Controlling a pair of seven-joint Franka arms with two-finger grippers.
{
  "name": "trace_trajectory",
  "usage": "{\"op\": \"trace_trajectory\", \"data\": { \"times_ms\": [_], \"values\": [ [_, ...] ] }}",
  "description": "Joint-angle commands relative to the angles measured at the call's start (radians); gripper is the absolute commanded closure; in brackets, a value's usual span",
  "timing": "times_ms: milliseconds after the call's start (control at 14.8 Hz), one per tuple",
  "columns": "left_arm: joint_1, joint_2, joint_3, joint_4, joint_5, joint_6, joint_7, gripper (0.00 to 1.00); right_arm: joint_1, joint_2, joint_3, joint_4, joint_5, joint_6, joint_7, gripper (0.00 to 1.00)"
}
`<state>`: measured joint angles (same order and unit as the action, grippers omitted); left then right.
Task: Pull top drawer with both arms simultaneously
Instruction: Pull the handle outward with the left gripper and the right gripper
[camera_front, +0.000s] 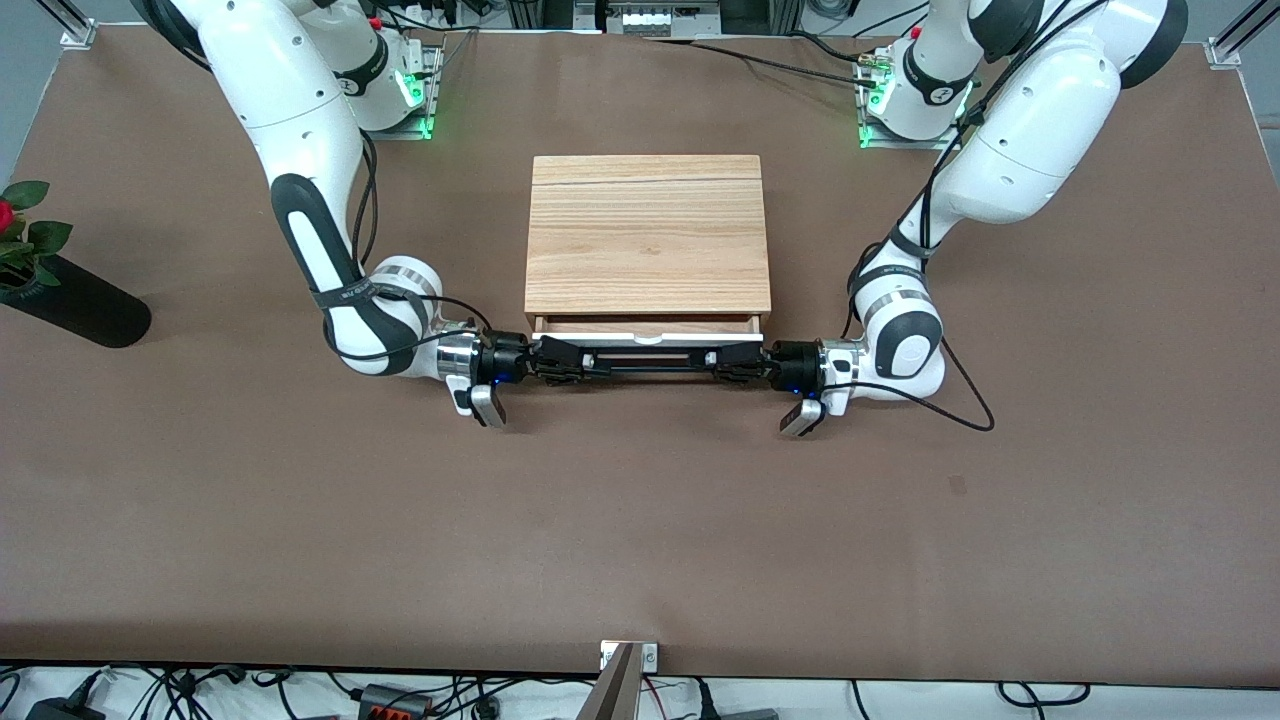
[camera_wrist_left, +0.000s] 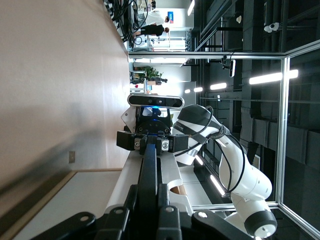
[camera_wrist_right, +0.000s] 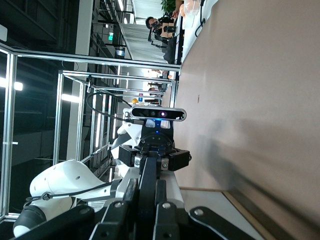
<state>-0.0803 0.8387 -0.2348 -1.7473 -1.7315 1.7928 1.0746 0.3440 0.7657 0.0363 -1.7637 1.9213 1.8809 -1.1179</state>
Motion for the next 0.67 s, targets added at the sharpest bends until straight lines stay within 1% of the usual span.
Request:
{"op": "trace_trajectory", "data": {
  "times_ms": [0,202,405,472,540,607],
  "values": [
    [0.017,0.068,0.046,0.08,-0.028,0.045,0.065,0.91,-0.049,0.035,-0.001,0.056,-0.042,-0.016,-0.008,1.0],
    [0.014,0.111,0.048,0.143,-0.031,0.071,0.062,0.91,-0.062,0.063,-0.001,0.122,-0.044,-0.016,0.036,1.0],
    [0.02,0.119,0.048,0.155,-0.027,0.088,0.061,0.91,-0.071,0.064,-0.001,0.127,-0.057,-0.016,0.039,1.0],
    [0.02,0.12,0.049,0.155,-0.026,0.088,0.061,0.9,-0.071,0.07,-0.001,0.135,-0.058,-0.017,0.041,1.0],
    [0.016,0.12,0.048,0.155,-0.028,0.091,0.059,0.86,-0.071,0.075,-0.001,0.145,-0.058,-0.016,0.041,1.0],
    [0.014,0.12,0.048,0.157,-0.03,0.102,0.054,0.84,-0.072,0.078,-0.001,0.15,-0.058,-0.016,0.044,1.0]
  ]
}}
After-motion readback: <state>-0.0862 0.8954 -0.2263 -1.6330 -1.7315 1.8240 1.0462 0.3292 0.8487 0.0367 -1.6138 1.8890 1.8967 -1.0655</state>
